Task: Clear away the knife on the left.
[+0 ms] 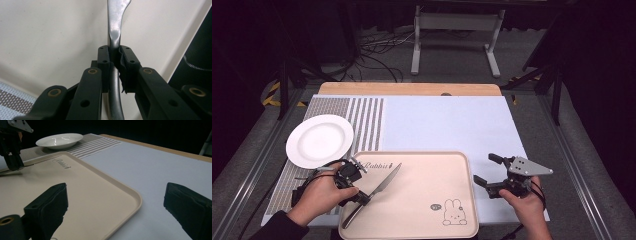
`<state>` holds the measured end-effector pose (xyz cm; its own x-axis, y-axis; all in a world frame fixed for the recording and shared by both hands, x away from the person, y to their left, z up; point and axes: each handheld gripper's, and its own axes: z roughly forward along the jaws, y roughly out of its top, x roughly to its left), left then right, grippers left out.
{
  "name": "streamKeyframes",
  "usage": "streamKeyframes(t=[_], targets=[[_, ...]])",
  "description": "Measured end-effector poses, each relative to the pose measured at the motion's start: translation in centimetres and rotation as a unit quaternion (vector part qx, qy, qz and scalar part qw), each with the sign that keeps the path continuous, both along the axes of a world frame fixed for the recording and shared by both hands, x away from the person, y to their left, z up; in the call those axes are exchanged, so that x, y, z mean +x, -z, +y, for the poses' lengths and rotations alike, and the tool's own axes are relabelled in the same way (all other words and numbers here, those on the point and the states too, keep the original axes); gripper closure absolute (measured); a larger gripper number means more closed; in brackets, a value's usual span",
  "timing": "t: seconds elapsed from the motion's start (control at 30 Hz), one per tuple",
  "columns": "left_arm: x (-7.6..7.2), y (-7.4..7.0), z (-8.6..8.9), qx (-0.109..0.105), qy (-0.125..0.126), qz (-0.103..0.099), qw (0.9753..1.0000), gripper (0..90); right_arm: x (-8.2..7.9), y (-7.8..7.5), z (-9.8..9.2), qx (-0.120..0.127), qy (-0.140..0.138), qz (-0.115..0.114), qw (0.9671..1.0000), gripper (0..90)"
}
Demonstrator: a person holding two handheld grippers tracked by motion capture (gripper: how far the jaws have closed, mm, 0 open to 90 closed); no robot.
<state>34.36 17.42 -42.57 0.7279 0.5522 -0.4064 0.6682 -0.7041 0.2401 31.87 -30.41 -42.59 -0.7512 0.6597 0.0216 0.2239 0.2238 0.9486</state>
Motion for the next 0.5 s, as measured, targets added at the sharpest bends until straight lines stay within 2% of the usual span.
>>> streamKeyframes(t=[0.5], targets=[[0.42,0.72,-0.54,0.007,-0.005,0.006,0.9999,79.9,0.03,-0.10,0.16,0.000,-0.003,-0.001,1.0000,6.2]])
